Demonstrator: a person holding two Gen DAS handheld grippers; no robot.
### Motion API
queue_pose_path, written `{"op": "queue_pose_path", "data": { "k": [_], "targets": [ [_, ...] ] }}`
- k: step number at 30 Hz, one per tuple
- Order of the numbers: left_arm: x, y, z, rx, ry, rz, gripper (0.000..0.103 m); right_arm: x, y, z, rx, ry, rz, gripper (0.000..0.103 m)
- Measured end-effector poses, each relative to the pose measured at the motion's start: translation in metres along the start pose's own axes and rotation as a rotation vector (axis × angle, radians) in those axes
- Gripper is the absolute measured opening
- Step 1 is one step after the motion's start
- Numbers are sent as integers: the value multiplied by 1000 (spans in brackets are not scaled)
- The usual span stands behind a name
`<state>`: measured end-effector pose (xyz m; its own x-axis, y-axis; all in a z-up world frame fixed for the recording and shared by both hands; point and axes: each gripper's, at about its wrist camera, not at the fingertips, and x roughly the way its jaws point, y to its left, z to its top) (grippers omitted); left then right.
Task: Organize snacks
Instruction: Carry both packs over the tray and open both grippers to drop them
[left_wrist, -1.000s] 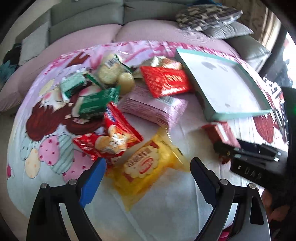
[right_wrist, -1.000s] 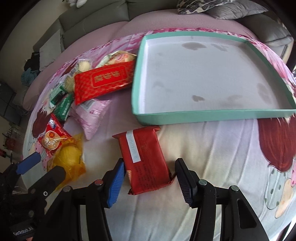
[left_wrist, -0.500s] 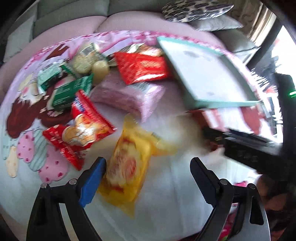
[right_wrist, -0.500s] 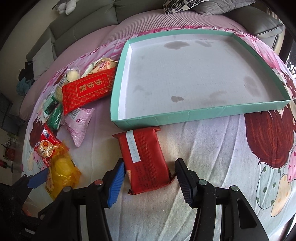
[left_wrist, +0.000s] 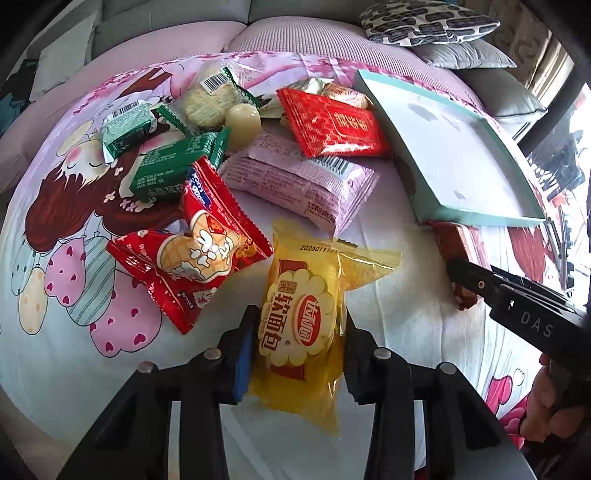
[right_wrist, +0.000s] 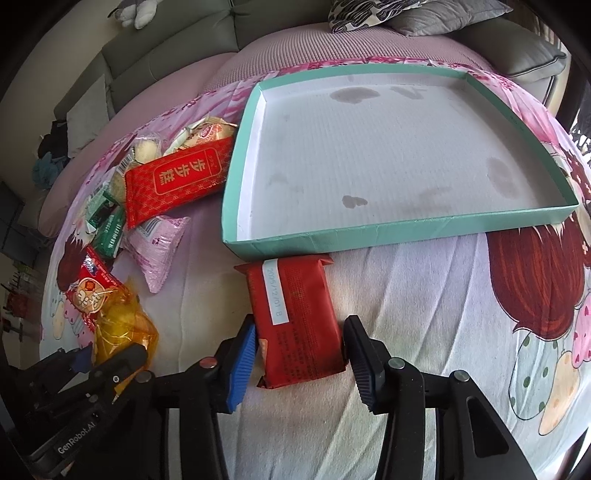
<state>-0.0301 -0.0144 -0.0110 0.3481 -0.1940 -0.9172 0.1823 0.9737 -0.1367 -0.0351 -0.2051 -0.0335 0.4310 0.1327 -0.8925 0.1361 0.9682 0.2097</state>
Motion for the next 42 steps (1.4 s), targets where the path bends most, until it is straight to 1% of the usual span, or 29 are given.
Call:
{"op": "queue_pose_path", "data": {
  "k": [1,3,6,10,12,14,16,19,22,24,28,31,37,42],
  "targets": [
    [-3,0,-1,-2,-6,-1,41,-1,0,0,1,-3,3,43],
    [-9,0,0,-6,-23,-1,41,-4,0,0,0,-12,10,42],
    [-22,-2,-1,-11,-50,-6,40,-7,1,2,-1,-20,30,42],
    [-43,-7,3,-14,-108,-13,40,-19,4,3,-5,-44,63,42],
    [-48,-13,9,-9,-130,-18,40,-30,6,5,-7,-75,74,42],
    [-43,-21,25,8,-153,-20,40,-38,7,9,-1,-106,73,42],
    [-43,-33,38,31,-167,-16,40,-42,6,15,5,-128,54,42],
    [-42,-53,56,69,-180,-30,40,-45,-2,26,34,-146,30,42],
    [-38,-71,73,88,-196,-44,41,-49,-13,38,75,-169,24,42],
    [-33,-83,88,96,-200,-54,41,-52,-23,50,108,-186,4,42],
    [-19,-105,112,116,-198,-61,41,-50,-47,78,170,-222,-69,42],
    [-2,-114,128,119,-190,-63,41,-38,-71,96,223,-221,-121,42],
    [34,-124,150,100,-168,-86,41,-21,-110,111,296,-212,-163,42],
    [49,-135,165,118,-177,-79,41,-16,-133,125,328,-231,-201,42]
  ]
}}
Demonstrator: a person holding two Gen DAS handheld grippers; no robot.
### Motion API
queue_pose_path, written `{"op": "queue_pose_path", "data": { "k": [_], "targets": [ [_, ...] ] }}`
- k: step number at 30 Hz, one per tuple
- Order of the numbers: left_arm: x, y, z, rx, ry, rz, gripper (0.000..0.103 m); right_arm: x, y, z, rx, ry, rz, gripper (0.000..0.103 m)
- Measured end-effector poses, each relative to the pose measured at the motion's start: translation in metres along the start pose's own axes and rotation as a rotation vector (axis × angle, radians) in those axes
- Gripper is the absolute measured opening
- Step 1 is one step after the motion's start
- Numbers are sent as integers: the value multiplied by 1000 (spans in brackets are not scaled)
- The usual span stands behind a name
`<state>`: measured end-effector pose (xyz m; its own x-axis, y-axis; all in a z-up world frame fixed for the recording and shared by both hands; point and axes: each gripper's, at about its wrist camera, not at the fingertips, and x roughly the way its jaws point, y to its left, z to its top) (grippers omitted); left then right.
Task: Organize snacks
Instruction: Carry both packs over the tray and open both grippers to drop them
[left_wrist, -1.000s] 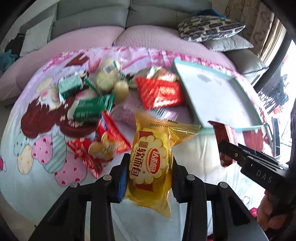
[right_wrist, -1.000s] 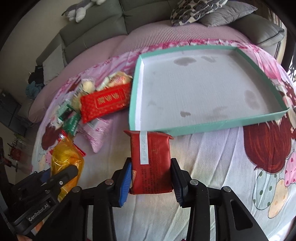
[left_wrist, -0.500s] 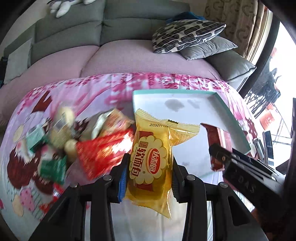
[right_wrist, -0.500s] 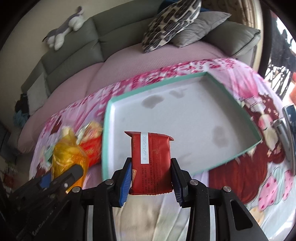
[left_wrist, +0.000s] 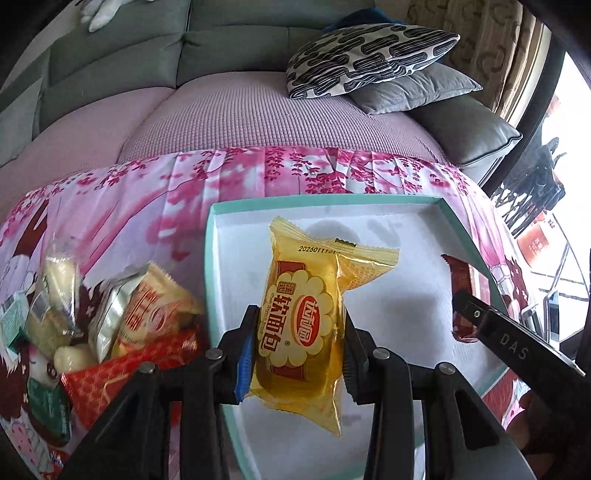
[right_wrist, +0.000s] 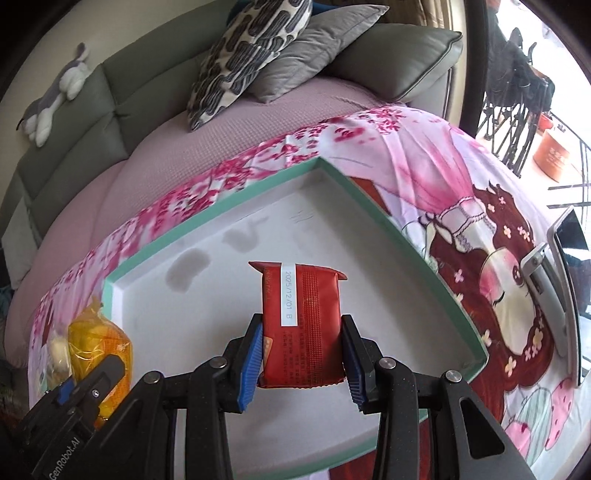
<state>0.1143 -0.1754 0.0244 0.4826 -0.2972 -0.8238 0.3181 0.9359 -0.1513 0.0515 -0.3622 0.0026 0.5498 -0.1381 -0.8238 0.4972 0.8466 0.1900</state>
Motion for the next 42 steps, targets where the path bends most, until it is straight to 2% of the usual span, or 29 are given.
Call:
{"op": "queue_pose_path", "data": {
  "k": [6,11,12,15,19,23,24,25,27,29,36,42],
  "targets": [
    [14,-6,19,8,-37,-1,41,12,-8,15,-7,-28,-20,42],
    [27,-10,21,15,-26,-2,41,23,-9,21,-19,-26,-38,42],
    [29,-10,21,17,-23,-2,43,24,-9,22,-19,-27,-39,42],
    [26,-12,22,22,-29,-12,77,25,-8,22,-23,-36,-49,43],
    [17,-17,22,42,-40,-6,77,22,-8,23,-26,-35,-40,44],
    [12,-13,23,26,-13,22,78,19,-8,22,-33,-29,-45,44],
    [12,-11,24,19,-6,31,80,18,-8,22,-37,-27,-49,48],
    [11,-10,24,13,0,45,87,18,-8,22,-43,-22,-52,59],
    [7,-6,24,11,-6,86,96,18,-7,21,-54,-14,-55,74],
    [3,-4,25,21,-17,117,96,19,-5,20,-72,-9,-61,76],
    [7,1,23,10,-12,159,100,17,3,18,-123,-21,-65,101],
    [10,2,21,10,-20,181,101,16,4,18,-136,-33,-75,103]
  ]
}}
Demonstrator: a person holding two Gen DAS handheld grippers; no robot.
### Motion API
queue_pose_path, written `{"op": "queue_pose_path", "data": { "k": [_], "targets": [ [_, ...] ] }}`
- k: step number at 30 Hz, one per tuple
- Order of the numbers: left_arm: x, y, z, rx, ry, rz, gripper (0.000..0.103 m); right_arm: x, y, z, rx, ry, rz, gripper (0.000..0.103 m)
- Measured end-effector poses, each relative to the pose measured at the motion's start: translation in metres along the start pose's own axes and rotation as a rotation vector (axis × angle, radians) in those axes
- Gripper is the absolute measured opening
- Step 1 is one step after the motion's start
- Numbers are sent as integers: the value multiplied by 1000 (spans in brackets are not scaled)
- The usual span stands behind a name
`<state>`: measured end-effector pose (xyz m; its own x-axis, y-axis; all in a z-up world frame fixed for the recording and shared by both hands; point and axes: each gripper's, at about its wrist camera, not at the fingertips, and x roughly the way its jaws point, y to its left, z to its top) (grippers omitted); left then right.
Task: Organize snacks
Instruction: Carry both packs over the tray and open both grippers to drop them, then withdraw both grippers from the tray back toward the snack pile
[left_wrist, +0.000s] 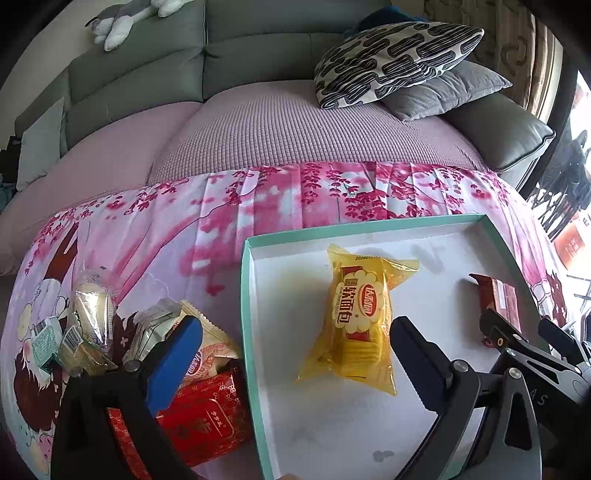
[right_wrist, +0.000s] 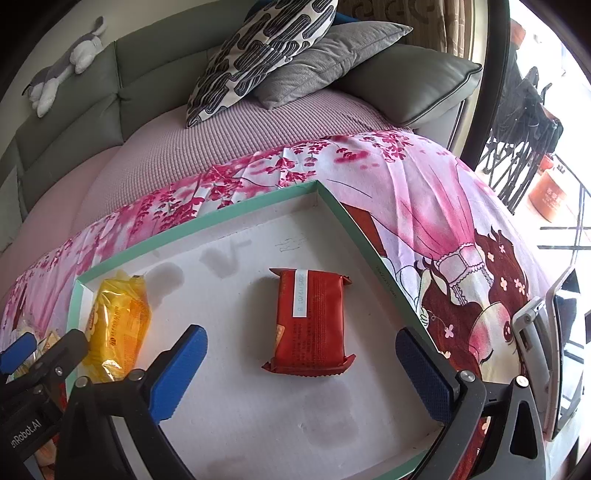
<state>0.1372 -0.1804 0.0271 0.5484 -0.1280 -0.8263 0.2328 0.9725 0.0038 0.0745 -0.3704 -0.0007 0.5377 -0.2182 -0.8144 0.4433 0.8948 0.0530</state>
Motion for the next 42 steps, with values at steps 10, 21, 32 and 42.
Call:
{"op": "queue_pose_path", "data": {
  "k": [10,21,32,42],
  "targets": [
    [5,-4,-1,26,33,13,101,-2,6,-1,-22,12,-4,103],
    [-31,18,-16,-11,37,47,101,-34,15,-11,-34,6,24,103],
    [-58,65,-66,-68,86,88,101,-69,42,-47,-97,26,29,103],
    [-86,99,-126,-115,107,106,101,-95,73,-89,-169,28,66,103]
  ]
}}
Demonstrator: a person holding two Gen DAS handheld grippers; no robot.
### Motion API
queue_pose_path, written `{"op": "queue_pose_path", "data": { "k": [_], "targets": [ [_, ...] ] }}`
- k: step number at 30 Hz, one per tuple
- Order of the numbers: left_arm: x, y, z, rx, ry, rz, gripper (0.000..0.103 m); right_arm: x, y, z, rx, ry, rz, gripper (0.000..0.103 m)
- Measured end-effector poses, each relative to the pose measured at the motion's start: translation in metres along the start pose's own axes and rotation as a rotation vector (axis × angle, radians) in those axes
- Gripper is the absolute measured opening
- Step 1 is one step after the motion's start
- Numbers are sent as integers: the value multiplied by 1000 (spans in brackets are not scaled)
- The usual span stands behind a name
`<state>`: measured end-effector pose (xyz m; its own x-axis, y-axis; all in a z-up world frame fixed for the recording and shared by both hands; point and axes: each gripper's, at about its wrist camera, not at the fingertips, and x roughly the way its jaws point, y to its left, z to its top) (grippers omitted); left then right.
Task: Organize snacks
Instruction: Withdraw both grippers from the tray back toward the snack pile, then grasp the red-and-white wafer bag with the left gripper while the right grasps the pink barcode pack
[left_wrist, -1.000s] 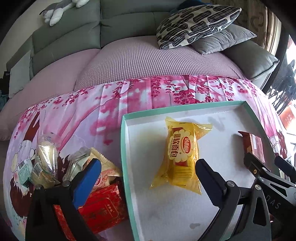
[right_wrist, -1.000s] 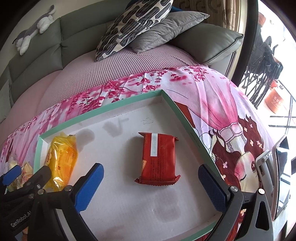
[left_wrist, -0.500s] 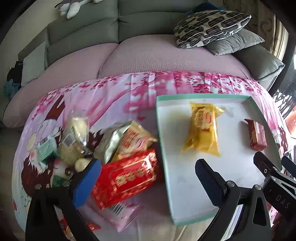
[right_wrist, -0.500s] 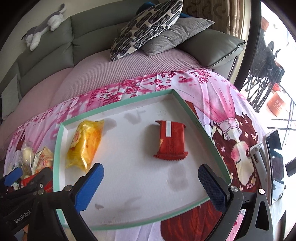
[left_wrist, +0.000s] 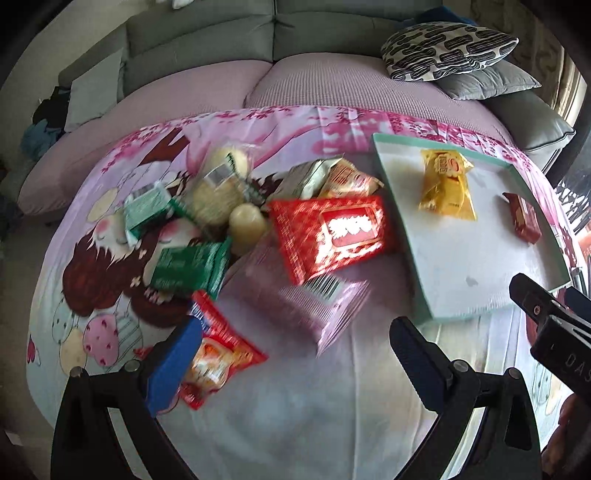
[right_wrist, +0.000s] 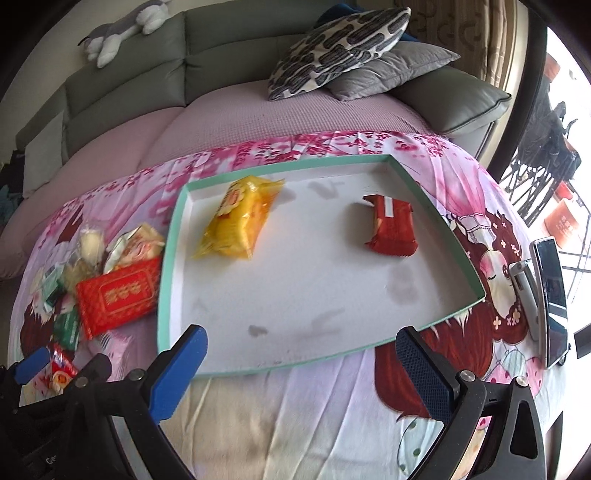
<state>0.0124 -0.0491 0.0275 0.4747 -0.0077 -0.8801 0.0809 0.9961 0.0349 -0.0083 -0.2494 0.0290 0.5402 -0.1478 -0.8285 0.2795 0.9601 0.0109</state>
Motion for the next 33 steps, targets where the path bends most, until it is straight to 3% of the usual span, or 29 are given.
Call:
{"op": "queue_pose_path", "data": {
  "k": [6,13,23,33],
  "targets": [
    [-9,25,-12,-43,-2,-16,101,-5,17,-26,-41,24,22,103],
    [-10,56,-18,-116,8,-39,101,-9,36,-29,-73,25,63,103],
    [3,79,-29,-184,63,-42,101,-6,75,-44,-162,77,135,103],
    [36,92,-32,-267,145,-82,101,3,85,-50,-191,109,141,103]
  ]
}}
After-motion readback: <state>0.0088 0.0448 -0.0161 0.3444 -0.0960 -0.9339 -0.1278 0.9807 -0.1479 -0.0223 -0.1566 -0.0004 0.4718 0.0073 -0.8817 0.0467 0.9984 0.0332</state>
